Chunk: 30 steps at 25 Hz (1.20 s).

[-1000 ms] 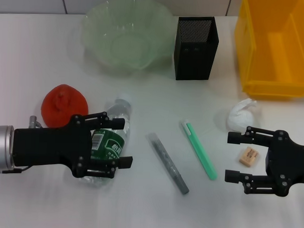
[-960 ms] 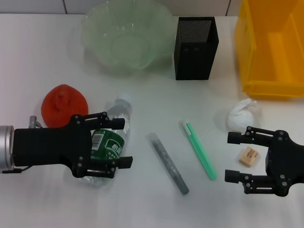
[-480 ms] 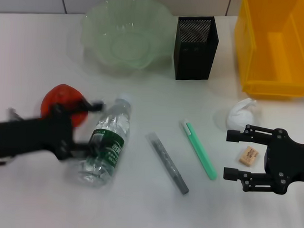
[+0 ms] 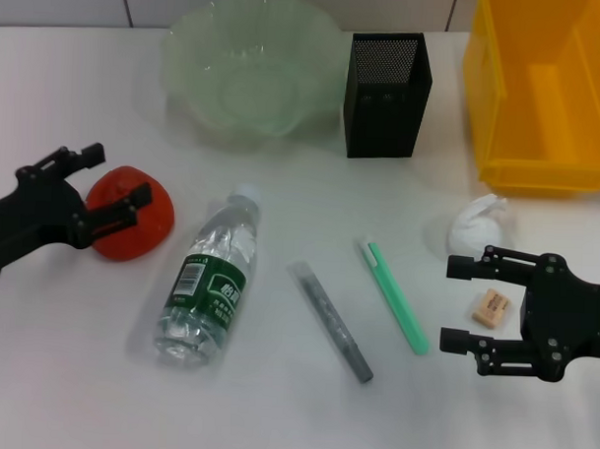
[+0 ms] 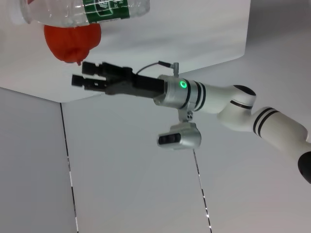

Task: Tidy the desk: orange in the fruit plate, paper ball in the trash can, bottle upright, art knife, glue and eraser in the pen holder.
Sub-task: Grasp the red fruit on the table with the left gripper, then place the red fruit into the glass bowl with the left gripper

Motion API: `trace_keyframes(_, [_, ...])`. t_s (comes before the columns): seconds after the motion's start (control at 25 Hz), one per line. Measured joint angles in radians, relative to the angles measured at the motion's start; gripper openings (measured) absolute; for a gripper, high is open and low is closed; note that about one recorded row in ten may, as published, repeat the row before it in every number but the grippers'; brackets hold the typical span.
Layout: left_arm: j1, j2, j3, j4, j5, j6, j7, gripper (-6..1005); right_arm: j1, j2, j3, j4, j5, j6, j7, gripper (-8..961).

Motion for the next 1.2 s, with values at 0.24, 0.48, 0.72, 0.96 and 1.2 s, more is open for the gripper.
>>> trace_keyframes(0.24, [-0.013, -0.001, 0.049, -0.036, 0.002, -0.087, 0.0, 758, 0.0, 0.0, 0.0, 0.0, 0.001, 0.001, 0.0, 793])
trace_keyframes(0.48, [-0.02, -0.003, 0.061, -0.048, -0.004, -0.152, 0.001, 738, -0.008, 0.0, 0.0, -0.001, 0.002, 0.008, 0.0, 793])
trace_keyframes(0.72, [-0.026, -0.004, 0.067, -0.05, -0.008, -0.165, 0.011, 475, -0.012, 0.0, 0.001, -0.001, 0.002, 0.01, 0.0, 792])
trace_keyframes(0.96, [-0.034, -0.005, 0.066, -0.051, -0.008, -0.159, 0.012, 343, -0.016, 0.0, 0.002, 0.0, 0.002, 0.011, 0.0, 792])
trace_keyframes(1.2, [-0.037, -0.003, 0.062, -0.002, -0.109, -0.024, 0.0, 236, -0.02, 0.0, 0.002, 0.001, 0.012, 0.011, 0.0, 794])
